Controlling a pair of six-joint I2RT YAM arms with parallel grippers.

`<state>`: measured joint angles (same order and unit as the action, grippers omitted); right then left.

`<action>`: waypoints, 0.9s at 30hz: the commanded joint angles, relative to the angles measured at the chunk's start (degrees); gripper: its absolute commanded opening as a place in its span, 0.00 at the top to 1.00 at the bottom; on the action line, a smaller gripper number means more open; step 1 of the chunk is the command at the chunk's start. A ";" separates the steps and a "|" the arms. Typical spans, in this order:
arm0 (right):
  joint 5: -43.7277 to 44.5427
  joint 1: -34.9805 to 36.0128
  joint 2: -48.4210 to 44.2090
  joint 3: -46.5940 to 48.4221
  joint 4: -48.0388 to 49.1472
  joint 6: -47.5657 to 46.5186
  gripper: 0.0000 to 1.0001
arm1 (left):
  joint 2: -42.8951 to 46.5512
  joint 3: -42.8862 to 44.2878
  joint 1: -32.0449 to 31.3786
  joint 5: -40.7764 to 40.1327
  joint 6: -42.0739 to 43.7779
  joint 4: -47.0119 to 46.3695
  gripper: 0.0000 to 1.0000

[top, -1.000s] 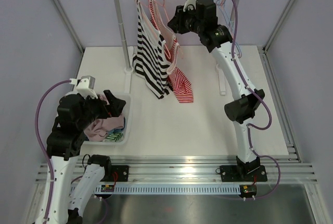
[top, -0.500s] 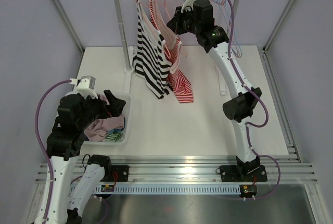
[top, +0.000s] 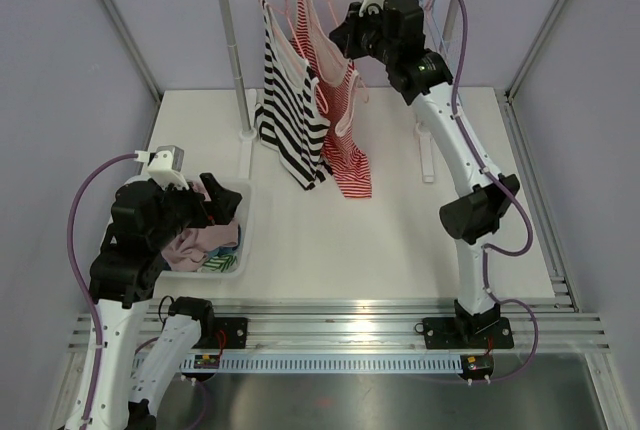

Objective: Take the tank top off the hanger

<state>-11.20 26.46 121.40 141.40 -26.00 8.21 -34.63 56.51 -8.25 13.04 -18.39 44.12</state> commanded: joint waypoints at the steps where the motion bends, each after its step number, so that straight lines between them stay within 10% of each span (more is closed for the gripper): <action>1: 4.08 0.17 -6.35 1.42 6.31 0.14 1.00 | -0.17 1.23 -0.27 -0.21 0.81 -1.14 0.01; 19: 3.56 0.09 -33.31 -23.97 1.66 0.76 1.00 | -5.87 9.49 -2.64 4.37 -0.85 -3.85 0.01; 27: 0.66 0.17 -50.46 -35.84 -6.07 4.36 1.00 | -18.00 24.33 -20.73 -10.03 -2.70 -7.03 0.01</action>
<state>-7.88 26.46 76.86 106.48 -31.27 10.59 -49.12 74.76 -23.44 10.15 -20.47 41.85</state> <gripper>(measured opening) 0.083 0.987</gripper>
